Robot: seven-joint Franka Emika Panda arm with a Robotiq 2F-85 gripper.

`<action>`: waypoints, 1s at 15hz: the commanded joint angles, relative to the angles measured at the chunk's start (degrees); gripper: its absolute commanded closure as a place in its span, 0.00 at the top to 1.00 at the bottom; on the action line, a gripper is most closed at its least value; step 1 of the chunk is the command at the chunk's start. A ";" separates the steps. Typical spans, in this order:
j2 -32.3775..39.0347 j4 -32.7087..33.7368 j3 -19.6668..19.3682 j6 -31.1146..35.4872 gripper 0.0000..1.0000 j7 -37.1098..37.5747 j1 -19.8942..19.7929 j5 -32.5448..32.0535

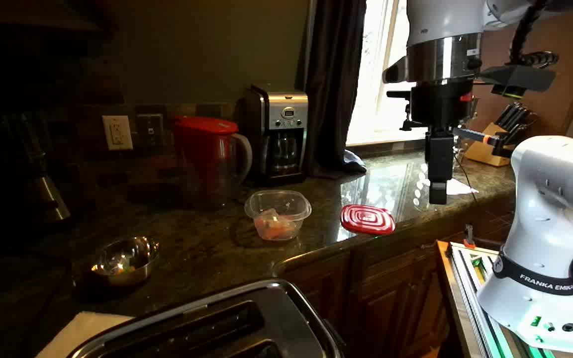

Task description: Remove the red lid from the jug.

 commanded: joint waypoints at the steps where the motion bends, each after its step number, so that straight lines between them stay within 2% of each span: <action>1: -0.03 0.08 0.19 -0.12 1.00 -0.16 -0.28 0.10; 7: -0.02 0.08 0.19 -0.12 1.00 -0.16 -0.28 0.10; 11: 2.53 1.62 -0.99 1.39 1.00 8.09 -5.24 1.96; 15: 6.47 3.02 -1.87 6.66 1.00 14.42 -9.99 1.92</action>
